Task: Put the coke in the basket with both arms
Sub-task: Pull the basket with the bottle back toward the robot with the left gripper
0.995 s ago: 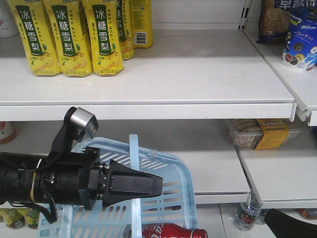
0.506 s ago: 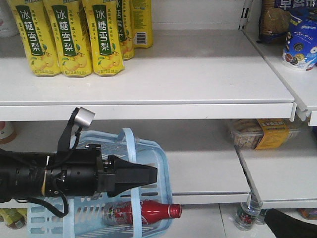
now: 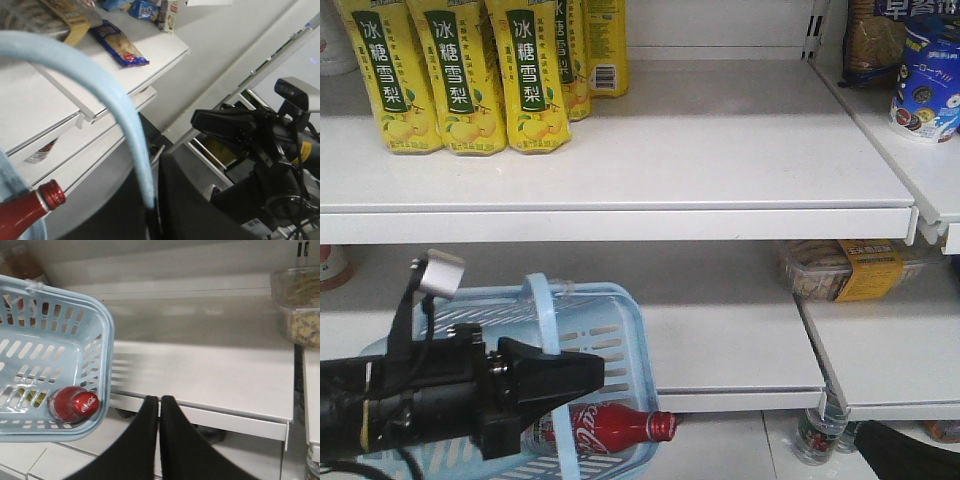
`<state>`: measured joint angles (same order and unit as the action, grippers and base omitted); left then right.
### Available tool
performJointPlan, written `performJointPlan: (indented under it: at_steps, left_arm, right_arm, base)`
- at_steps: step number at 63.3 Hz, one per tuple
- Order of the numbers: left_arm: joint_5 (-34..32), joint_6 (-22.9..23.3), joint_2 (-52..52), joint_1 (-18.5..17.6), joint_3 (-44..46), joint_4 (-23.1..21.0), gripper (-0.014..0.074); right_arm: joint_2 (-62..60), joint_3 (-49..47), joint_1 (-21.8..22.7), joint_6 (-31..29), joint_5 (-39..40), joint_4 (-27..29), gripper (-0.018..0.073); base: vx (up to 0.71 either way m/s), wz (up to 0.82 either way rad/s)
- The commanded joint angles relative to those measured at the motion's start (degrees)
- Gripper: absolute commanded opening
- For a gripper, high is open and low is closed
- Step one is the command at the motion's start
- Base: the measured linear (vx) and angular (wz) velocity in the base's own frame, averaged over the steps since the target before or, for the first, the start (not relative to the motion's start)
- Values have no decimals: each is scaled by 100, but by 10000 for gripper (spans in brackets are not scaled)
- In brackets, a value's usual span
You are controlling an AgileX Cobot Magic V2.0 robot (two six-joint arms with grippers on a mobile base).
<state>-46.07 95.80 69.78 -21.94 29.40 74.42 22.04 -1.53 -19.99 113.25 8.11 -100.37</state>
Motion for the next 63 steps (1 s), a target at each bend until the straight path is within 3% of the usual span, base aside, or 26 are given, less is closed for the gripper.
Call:
performJointPlan:
  at_steps: [1,10,18,32,42,46,50,63]
  left_arm:
    - [677,-513,-559,4,-220,-543,-6]
    - [1120,-1087,-1368,4,-768,-1218,-6]
    - [1400,-1901,-2097,4,-1231,-2157,-6]
    - [1741,-3820,-3321,4,-2059,-4234,-6]
    - [2137,-5227,-3946,4,-2679,-6299,-6]
    - [2261,-5812,-4117,4,-2902,-6916,-6]
    - [2320,-6221,-4259,4,-3082,-7109,-6]
    - [2736,-7104,-4558,4,-3165,-7108,-6]
  right_arm:
    - [32,-152,-1,-45,-129,-242,-4]
    - [32,-152,-1,-45,-129,-242,-4]
    - [32,-152,-1,-45,-129,-242,-4]
    - [32,-152,-1,-45,-129,-242,-4]
    - [32,-152,-1,-45,-126,-242,-4]
    - [32,-152,-1,-45,-126,-242,-4]
    - [32,-152,-1,-45,-126,-242,-4]
    - [32,-152,-1,-45,-126,-242,-4]
  base:
    - [0,0]
    - [0,0]
    - [0,0]
    - [0,0]
    - [0,0]
    - [0,0]
    - [0,0]
    - [0,0]
